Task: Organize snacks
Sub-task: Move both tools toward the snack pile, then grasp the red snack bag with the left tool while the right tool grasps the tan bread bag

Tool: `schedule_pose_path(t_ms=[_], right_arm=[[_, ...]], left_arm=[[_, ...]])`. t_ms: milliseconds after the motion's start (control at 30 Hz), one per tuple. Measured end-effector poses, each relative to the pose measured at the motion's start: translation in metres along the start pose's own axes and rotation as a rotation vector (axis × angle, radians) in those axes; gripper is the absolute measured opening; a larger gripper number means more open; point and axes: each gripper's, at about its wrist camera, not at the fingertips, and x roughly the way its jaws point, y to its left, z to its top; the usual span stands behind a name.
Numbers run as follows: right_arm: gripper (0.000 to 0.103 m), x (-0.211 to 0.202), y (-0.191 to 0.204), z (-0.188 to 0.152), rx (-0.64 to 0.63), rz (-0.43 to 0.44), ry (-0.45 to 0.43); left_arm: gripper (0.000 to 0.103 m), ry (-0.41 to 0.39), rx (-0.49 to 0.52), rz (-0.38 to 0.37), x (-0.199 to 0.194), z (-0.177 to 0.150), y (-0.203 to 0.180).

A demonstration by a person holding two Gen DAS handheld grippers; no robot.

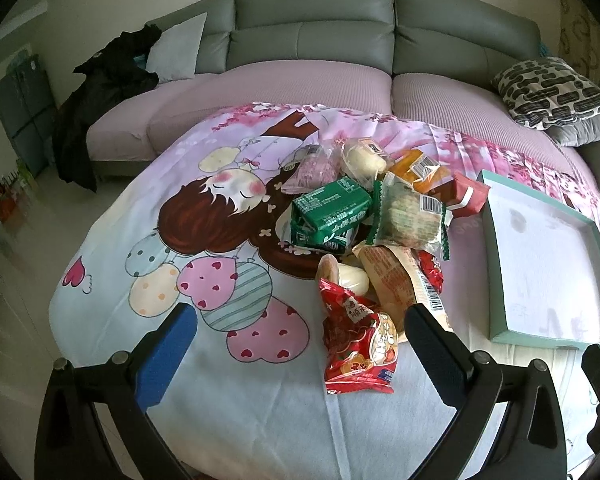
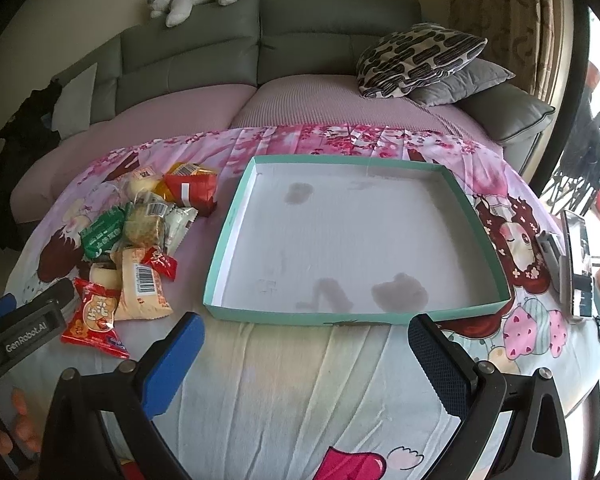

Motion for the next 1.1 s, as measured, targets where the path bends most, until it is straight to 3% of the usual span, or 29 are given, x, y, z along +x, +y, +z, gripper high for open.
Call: schedule_pose_path(t_ms=[233,767,1100], right_arm=[[0.103,0.005,0.005,0.007,-0.018,0.017,0.016],[0.103,0.035,0.07,0.023,-0.154,0.223,0.083],[0.103,0.06,0.082,0.036,-0.141,0.298,0.119]], left_arm=[[0.103,0.036,0.003,-0.033,0.006,0.001,0.006],[0.103,0.107,-0.042,-0.112,0.031,0.01,0.038],[0.1,0.179,-0.03,-0.221,0.05,0.0,0.028]])
